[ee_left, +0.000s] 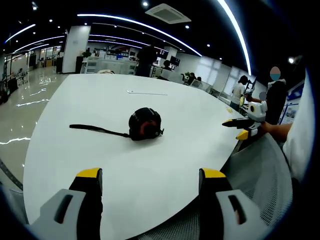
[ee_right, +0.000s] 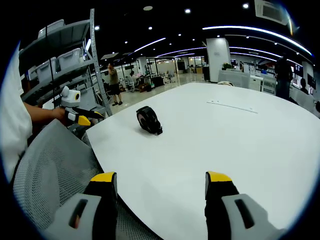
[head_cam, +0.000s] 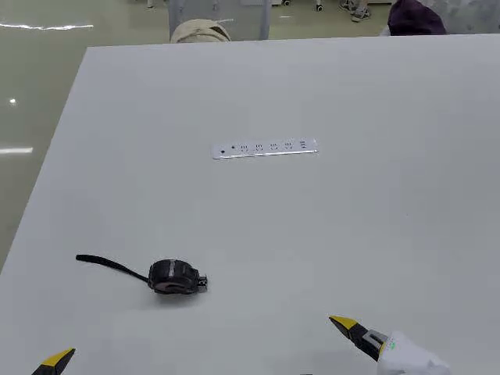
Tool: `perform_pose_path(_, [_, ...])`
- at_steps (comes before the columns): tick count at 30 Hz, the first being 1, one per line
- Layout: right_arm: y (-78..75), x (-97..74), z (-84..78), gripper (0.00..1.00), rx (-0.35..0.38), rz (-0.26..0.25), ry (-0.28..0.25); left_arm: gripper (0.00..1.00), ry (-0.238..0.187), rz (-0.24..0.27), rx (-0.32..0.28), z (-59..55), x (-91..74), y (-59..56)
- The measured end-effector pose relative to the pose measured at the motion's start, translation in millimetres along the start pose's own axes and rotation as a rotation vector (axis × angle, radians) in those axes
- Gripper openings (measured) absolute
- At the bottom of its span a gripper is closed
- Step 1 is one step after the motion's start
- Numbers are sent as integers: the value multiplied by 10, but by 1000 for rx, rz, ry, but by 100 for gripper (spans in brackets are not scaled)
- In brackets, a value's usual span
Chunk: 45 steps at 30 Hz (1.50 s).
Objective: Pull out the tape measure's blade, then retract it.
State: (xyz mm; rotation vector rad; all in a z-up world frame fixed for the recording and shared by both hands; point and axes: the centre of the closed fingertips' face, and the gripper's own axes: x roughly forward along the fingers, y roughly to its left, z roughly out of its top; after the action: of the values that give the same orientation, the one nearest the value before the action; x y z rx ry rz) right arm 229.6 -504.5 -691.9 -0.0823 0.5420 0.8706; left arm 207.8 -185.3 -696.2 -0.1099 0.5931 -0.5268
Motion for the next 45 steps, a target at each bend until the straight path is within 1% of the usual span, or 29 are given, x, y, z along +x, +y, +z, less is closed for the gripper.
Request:
perform_pose_path(11, [13,4,-8,71,5,6,2,77,0,4,1,-3,2,6])
perform_pose_path(15, [25,17,4,71,15,14,-9,77,4,4,3,-3,11,8])
perform_pose_path(18, [18,36,-18,70,10,16,-3,77,3,-2,6,12,29,-1])
perform_pose_path(23, [33,78,-21,69,5,37,2,77,8,-9,23,46,77,-6])
perform_pose_path(26, [28,118,-13,66,12,50,2,78,11,-11,32,66,115,2])
perform_pose_path(33, [21,211,5,67,-3,69,5,78,25,-27,60,113,226,-4])
perform_pose_path(35, [10,242,15,67,-1,72,6,78,25,-39,62,133,268,-4])
perform_pose_path(36, [0,263,21,67,10,78,1,78,22,-56,66,145,298,-25])
perform_pose_path(38, [-15,294,21,67,18,79,-1,78,23,-62,71,155,339,-27])
perform_pose_path(42, [-22,369,35,66,20,88,2,78,19,-76,62,182,423,-21])
perform_pose_path(45, [-40,410,53,66,21,94,2,78,32,-81,77,190,465,-13])
